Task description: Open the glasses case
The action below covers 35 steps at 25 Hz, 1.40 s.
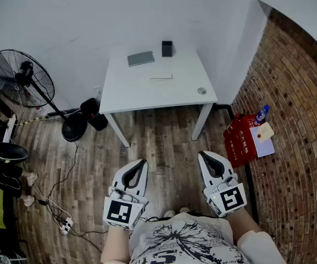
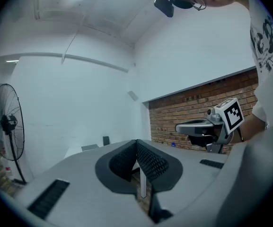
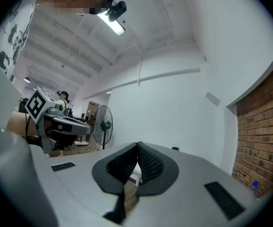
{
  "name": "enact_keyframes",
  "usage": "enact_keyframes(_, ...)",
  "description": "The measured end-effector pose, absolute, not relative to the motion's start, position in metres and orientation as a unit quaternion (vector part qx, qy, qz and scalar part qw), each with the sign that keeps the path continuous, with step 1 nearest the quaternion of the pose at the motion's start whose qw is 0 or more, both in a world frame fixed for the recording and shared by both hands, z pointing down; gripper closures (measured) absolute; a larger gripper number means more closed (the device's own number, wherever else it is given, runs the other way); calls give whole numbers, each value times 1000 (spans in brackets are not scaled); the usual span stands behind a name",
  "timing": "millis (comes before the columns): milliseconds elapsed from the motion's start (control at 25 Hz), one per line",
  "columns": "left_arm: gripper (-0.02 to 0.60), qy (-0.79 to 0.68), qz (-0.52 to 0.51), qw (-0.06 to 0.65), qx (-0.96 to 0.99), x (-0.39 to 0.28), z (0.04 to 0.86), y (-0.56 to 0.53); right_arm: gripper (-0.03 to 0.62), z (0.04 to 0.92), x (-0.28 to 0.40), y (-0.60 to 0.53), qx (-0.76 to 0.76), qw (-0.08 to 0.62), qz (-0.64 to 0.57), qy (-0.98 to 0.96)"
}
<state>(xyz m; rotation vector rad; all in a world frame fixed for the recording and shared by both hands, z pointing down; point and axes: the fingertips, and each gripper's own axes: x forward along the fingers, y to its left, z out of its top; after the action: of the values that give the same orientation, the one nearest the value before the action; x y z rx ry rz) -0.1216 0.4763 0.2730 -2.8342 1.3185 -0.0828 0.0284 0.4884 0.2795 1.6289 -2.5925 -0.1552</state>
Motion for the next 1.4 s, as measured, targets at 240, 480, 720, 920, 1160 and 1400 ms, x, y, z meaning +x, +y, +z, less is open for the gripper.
enact_keyframes(240, 568, 417, -20, 12, -909, -128, 268, 470, 582, 277, 20, 483, 533, 40, -53, -843)
enact_keyframes(480, 568, 408, -17, 14, -913, -138, 270, 458, 582, 277, 5, 472, 537, 36, -53, -841)
enact_keyframes(720, 568, 408, -16, 14, -913, -144, 270, 435, 367, 273, -5, 443, 522, 34, -52, -850)
enact_keyframes(920, 568, 423, -17, 13, -906, -145, 271, 407, 79, 275, 5, 398, 533, 27, -44, -845)
enact_keyframes(1160, 568, 447, -32, 6, -894, -130, 294, 351, 79, 300, 36, 330, 528, 26, -24, -848)
enact_keyframes(1400, 568, 473, -46, 0, -880, -90, 302, 250, 80, 312, 76, 218, 507, 33, -1, -861)
